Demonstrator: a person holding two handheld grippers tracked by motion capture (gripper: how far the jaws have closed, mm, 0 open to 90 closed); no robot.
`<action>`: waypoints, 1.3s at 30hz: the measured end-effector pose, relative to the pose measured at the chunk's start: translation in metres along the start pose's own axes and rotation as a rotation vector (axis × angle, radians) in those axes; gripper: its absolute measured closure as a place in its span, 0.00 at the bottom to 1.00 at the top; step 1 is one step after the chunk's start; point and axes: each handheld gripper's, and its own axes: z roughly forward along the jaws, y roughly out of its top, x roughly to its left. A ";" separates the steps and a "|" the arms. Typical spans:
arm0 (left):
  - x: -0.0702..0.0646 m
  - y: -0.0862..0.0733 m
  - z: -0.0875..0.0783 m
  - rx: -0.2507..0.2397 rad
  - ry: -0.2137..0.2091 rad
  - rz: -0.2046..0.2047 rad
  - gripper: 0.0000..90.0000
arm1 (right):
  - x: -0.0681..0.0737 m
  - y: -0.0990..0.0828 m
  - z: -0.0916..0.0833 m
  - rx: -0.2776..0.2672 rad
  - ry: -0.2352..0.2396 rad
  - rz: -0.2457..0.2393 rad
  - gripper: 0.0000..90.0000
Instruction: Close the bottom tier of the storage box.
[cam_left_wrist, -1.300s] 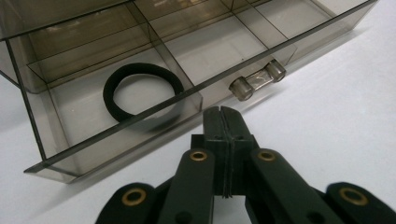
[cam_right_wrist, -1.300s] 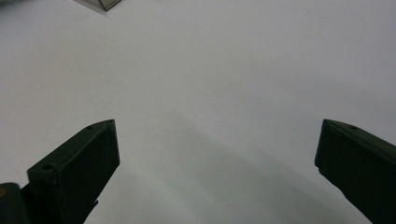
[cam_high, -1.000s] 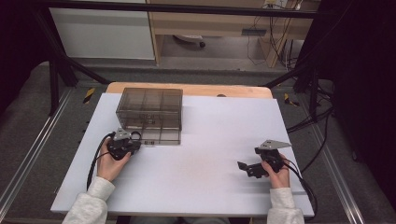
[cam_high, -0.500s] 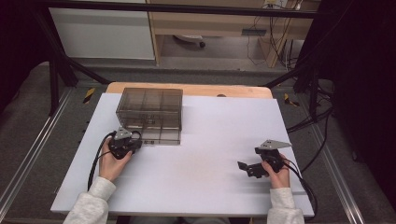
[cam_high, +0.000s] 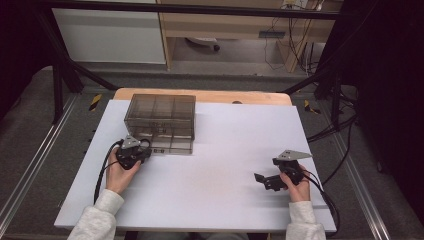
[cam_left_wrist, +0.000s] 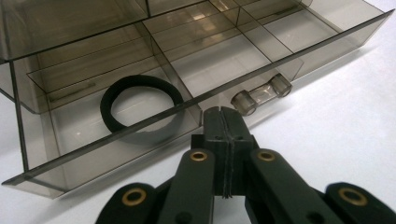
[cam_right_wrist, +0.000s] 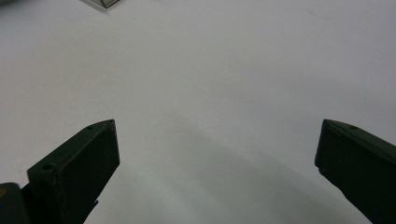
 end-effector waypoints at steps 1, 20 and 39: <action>0.000 0.000 0.000 0.000 0.000 0.000 0.99 | 0.000 0.000 0.000 -0.001 0.000 0.002 0.00; -0.001 0.007 0.004 0.031 -0.008 0.011 0.99 | 0.000 0.000 0.000 -0.002 0.001 0.002 0.00; -0.002 0.009 0.008 0.018 0.004 0.018 0.99 | 0.000 0.000 0.000 0.001 0.002 -0.002 0.00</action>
